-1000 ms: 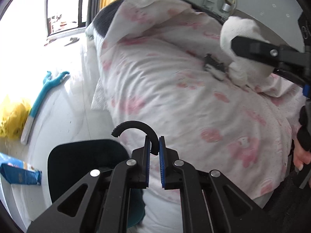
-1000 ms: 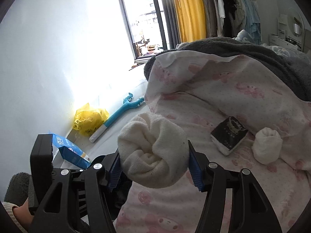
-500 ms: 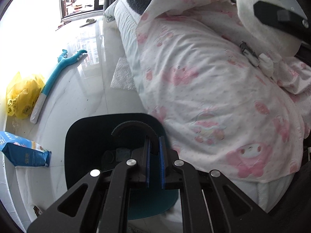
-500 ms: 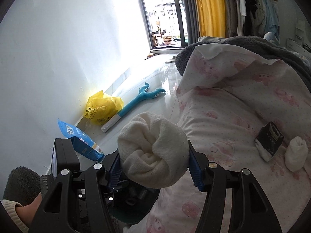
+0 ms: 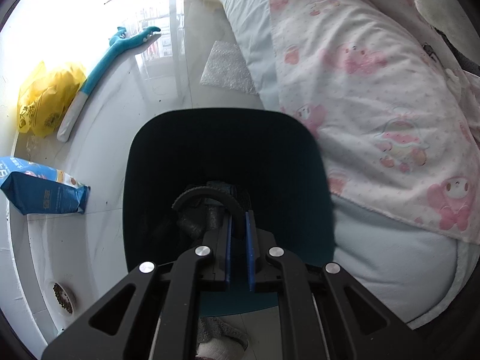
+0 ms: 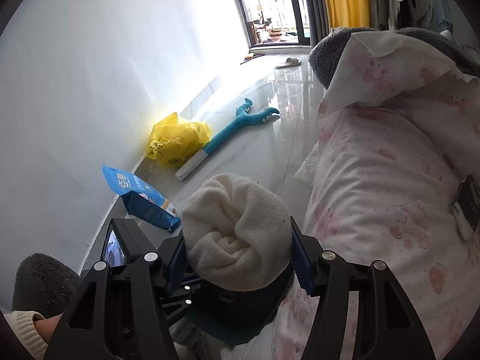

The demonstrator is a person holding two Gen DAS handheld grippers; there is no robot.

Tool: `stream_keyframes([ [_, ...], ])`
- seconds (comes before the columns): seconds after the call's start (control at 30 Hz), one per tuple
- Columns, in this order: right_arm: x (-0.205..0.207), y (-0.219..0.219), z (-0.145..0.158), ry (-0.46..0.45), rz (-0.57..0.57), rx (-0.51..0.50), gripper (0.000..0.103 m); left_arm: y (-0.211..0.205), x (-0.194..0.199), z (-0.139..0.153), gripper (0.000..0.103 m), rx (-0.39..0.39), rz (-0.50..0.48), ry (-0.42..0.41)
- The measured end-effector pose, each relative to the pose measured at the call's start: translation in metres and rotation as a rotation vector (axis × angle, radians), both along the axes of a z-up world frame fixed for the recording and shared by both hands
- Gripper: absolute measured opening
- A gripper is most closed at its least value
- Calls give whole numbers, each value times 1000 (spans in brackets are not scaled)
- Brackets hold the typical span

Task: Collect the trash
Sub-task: 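Open the left tool over the teal bin while the right tool lowers the sock into it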

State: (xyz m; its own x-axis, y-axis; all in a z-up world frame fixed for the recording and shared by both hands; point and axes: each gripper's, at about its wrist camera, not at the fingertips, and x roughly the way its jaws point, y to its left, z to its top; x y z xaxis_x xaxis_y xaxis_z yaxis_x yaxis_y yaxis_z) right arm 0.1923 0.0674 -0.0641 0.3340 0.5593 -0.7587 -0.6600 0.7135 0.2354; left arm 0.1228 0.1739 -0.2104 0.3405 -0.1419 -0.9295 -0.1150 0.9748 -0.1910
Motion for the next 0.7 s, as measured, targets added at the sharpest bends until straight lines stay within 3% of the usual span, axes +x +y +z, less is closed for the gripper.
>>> stream_keyframes([
  [0.23, -2, 26, -19, 67, 28, -46, 61, 16, -10, -23, 10, 9, -2, 74],
  [0.33, -2, 36, -32, 113, 37, -77, 61, 22, -16, -22, 14, 12, 3, 66],
  [0.4, -2, 43, -41, 150, 42, -87, 61, 25, -20, -18, 34, 22, 1, 46],
  [0.7, -5, 65, -67, 223, 40, -136, 61, 41, -34, -4, 64, 3, -4, 7],
])
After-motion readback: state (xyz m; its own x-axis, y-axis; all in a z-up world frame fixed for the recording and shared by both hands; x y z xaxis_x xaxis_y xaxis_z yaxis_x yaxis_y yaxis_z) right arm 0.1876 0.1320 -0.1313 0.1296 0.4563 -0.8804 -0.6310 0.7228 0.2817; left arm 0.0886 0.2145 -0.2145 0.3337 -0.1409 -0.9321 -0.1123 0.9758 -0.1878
